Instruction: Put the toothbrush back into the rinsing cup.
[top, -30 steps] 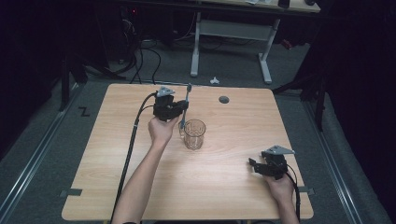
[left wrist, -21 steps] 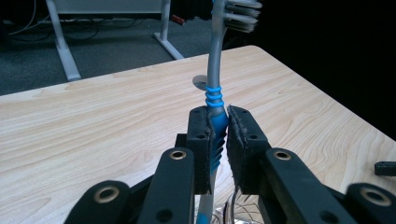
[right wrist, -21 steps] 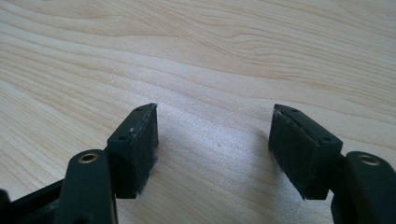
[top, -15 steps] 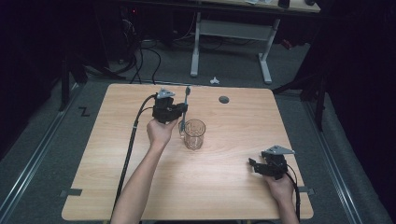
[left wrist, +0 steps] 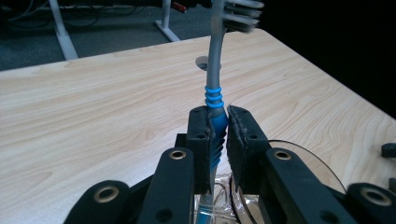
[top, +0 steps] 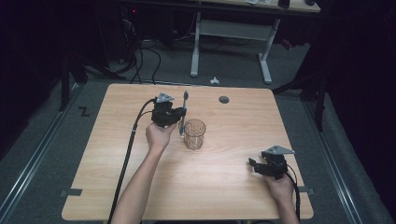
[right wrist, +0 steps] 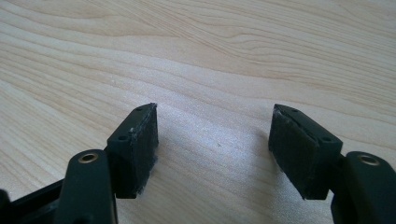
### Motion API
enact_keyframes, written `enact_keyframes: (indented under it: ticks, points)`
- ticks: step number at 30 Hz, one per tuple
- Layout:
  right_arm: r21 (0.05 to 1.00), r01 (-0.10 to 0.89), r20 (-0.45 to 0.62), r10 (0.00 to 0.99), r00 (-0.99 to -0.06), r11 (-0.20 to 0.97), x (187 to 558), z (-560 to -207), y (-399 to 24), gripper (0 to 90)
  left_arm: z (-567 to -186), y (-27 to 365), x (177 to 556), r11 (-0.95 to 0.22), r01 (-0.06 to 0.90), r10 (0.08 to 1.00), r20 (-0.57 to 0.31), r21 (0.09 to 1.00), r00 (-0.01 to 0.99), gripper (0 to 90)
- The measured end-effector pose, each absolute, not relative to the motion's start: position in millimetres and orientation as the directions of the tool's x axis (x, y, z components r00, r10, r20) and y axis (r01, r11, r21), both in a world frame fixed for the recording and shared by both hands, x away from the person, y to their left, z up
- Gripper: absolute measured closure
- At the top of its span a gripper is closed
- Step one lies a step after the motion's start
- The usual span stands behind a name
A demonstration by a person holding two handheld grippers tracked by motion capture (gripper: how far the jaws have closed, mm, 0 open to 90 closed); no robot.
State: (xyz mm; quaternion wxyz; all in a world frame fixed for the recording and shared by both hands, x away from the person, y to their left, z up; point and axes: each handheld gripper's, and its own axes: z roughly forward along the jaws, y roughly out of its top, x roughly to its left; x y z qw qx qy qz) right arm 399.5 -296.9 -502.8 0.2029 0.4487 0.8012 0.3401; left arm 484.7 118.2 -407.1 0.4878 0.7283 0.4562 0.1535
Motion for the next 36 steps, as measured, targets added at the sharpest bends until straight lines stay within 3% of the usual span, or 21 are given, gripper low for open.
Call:
enact_keyframes:
  ticks: [36]
  points:
    - [0.727,0.581,-0.021,0.857,-0.515,0.366,399.5,-502.8,-296.7,33.5,-410.4,124.4,472.2,-0.082,0.480,0.807,-0.224,0.874,0.546,79.0]
